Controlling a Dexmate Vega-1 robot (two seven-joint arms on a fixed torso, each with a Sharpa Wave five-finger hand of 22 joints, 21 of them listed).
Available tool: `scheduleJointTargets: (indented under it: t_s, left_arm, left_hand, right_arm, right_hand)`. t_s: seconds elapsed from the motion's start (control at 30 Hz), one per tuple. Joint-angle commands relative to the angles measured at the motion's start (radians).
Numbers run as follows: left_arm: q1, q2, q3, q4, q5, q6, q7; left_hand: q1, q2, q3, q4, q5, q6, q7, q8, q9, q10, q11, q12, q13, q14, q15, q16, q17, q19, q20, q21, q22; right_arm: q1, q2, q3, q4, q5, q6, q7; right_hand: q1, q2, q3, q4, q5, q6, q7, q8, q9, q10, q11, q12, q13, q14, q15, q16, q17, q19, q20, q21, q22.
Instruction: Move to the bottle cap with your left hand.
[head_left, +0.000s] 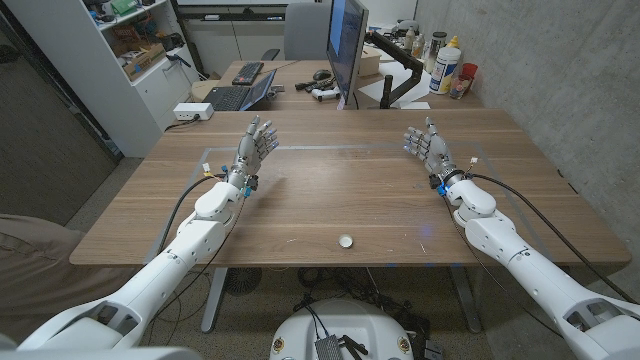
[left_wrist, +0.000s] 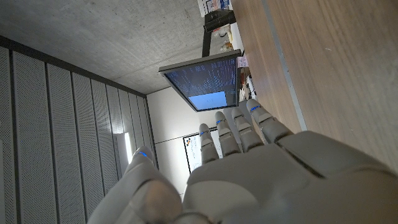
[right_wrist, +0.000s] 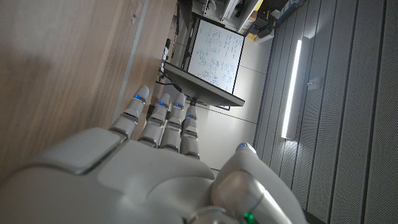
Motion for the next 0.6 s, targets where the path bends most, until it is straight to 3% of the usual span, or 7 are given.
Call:
scheduleJointTargets:
  t_s: [0.03, 0.6]
  left_arm:
    - [-0.001, 0.004, 0.005, 0.0, 0.008, -0.004, -0.007]
    - [0.002, 0.027, 0.013, -0.03, 0.038, -0.011, -0.011]
  left_hand:
    - [0.012, 0.004, 0.003, -0.001, 0.007, -0.003, -0.006, 0.005, 0.001, 0.007, 0.003, 0.006, 0.003, 0.006, -0.041, 0.005, 0.001, 0.008, 0.0, 0.005, 0.005]
    - [0.014, 0.002, 0.002, -0.004, 0.007, -0.004, -0.006, 0.005, 0.001, 0.005, 0.004, 0.004, 0.003, 0.002, -0.042, 0.003, 0.001, 0.005, 0.002, 0.004, 0.005]
  right_arm:
    - [-0.001, -0.003, 0.001, -0.01, -0.002, -0.005, -0.005]
    - [0.011, 0.007, -0.001, 0.008, -0.007, 0.011, -0.001]
  right_hand:
    - [0.0, 0.014, 0.008, 0.001, 0.006, 0.009, 0.001, 0.006, 0.004, 0.007, -0.002, -0.002, 0.002, 0.008, 0.001, 0.002, 0.004, 0.01, 0.0, 0.0, 0.004]
    - [0.001, 0.015, 0.008, 0.001, 0.006, 0.01, 0.0, 0.005, 0.004, 0.009, -0.002, -0.004, 0.002, 0.008, 0.002, 0.0, 0.005, 0.011, 0.001, -0.005, 0.004]
